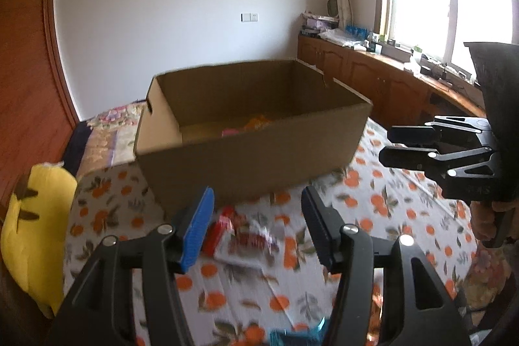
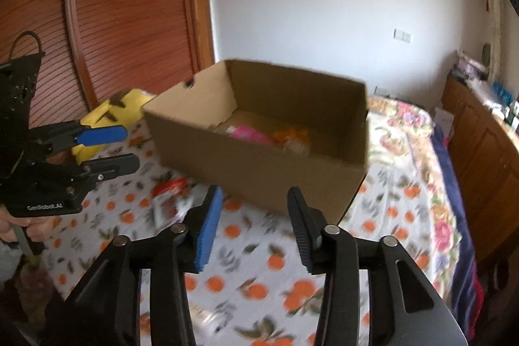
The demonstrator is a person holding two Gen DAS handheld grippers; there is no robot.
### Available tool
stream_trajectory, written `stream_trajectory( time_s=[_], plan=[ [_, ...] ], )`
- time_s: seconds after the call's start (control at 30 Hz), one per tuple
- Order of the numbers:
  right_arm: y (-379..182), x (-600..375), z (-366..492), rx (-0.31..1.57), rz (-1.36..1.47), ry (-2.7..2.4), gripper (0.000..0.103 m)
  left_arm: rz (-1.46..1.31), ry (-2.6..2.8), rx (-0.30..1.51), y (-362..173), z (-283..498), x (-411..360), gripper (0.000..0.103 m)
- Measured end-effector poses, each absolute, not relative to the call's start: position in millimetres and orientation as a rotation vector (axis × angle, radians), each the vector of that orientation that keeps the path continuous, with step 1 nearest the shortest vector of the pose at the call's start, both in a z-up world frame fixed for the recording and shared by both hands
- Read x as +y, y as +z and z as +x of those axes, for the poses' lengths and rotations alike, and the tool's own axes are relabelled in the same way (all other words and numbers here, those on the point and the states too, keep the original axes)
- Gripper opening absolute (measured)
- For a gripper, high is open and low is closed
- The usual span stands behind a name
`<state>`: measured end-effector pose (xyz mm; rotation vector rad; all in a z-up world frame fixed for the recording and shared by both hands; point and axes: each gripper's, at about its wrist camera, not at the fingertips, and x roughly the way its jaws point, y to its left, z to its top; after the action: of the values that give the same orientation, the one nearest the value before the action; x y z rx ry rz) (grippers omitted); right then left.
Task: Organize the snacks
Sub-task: 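Move left tool to teal candy while right tool approaches white bar pack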
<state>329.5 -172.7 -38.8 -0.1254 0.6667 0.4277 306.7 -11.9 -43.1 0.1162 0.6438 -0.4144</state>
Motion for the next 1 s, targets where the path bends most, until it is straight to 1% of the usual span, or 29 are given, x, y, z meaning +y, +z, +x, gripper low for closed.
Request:
stream_trajectory(
  time_s=[0.23, 0.37, 0.5, 0.73, 1.0],
  plan=[
    [-73.3, -158.9, 302.1, 0.718, -0.126, 0.467, 0.046, 0.127, -0.402, 0.688, -74.4, 274.6, -5.5, 0.057],
    [-90.9, -156.9, 294.7, 0.752, -0.121, 0.484, 0.052, 0.122, -0.401, 0.718, -90.8, 261.1, -3.7, 0.057],
    [-108.4, -157.6, 292.1, 0.791, -0.115, 0.496, 0.052, 0.126, -0.400, 0.750, -107.0, 250.3, -1.0, 0.057],
    [-131.4, -150.6, 290.2, 0.852, -0.118, 0.530, 0.052, 0.121, -0.396, 0.775, -120.7, 239.3, 1.4, 0.057],
    [-144.0, -142.1, 288.7, 0.913, -0.154, 0.576, 0.052, 0.097, -0.375, 0.793, -132.5, 230.7, 10.0, 0.057]
  ],
)
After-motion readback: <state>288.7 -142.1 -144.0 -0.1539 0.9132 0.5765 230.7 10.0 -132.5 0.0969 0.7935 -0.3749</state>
